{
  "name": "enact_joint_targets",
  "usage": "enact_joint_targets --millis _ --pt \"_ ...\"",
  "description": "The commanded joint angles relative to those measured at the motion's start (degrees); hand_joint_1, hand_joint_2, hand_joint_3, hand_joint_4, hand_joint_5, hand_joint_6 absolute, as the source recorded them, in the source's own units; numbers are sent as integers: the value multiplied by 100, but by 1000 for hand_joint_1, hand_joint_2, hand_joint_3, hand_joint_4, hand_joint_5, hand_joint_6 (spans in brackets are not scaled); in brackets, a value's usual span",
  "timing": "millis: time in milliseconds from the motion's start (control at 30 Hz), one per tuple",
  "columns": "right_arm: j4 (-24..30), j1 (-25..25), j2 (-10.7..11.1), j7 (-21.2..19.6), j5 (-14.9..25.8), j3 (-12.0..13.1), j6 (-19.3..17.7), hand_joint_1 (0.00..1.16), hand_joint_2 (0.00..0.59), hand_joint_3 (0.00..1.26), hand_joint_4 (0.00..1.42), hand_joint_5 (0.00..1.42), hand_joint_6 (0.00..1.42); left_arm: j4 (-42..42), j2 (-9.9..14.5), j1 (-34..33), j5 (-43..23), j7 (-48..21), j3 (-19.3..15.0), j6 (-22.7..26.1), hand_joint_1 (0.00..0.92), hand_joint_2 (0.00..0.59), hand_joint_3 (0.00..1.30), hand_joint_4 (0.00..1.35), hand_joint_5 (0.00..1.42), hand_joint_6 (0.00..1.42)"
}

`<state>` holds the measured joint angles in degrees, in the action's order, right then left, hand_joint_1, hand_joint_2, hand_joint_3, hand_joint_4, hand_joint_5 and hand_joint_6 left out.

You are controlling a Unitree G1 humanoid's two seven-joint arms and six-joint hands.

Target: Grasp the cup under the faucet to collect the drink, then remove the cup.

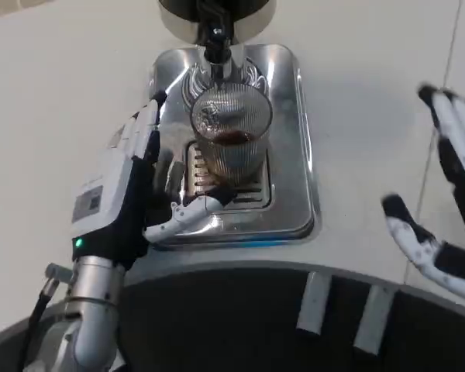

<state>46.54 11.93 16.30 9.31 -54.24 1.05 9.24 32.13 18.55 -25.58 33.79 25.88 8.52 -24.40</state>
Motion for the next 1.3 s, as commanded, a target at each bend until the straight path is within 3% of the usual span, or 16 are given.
enact_joint_targets --millis 33,233,467,667,933,1133,1300 --pt "-124 570 21 -441 -96 162 -388 583 467 0 0 0 0 324 -8 -208 -110 -56 110 -281 144 35 0 0 26 40" --pt "-107 961 -14 -352 -200 148 -448 582 458 0 0 0 0 728 -105 -418 -348 18 98 -631 159 27 0 0 21 40" --pt "141 1057 -57 -35 -215 134 -415 570 438 0 0 0 0 1149 -323 -659 -448 224 114 -889 222 29 0 0 49 67" --pt "50 1181 50 46 200 424 -539 480 383 0 0 0 0 1529 -423 -959 -453 133 195 -860 404 49 0 0 39 43" --pt "-194 1025 211 148 505 593 -585 460 367 0 0 0 0 1868 -506 -1205 -582 173 146 -922 490 59 0 0 71 79" --pt "-312 764 199 269 493 512 -475 454 361 0 0 0 0 2045 -588 -1323 -563 318 169 -928 532 66 0 0 120 142" --pt "-372 592 145 390 430 423 -342 449 359 0 0 0 0 2111 -640 -1355 -544 500 226 -860 548 70 0 0 223 280"
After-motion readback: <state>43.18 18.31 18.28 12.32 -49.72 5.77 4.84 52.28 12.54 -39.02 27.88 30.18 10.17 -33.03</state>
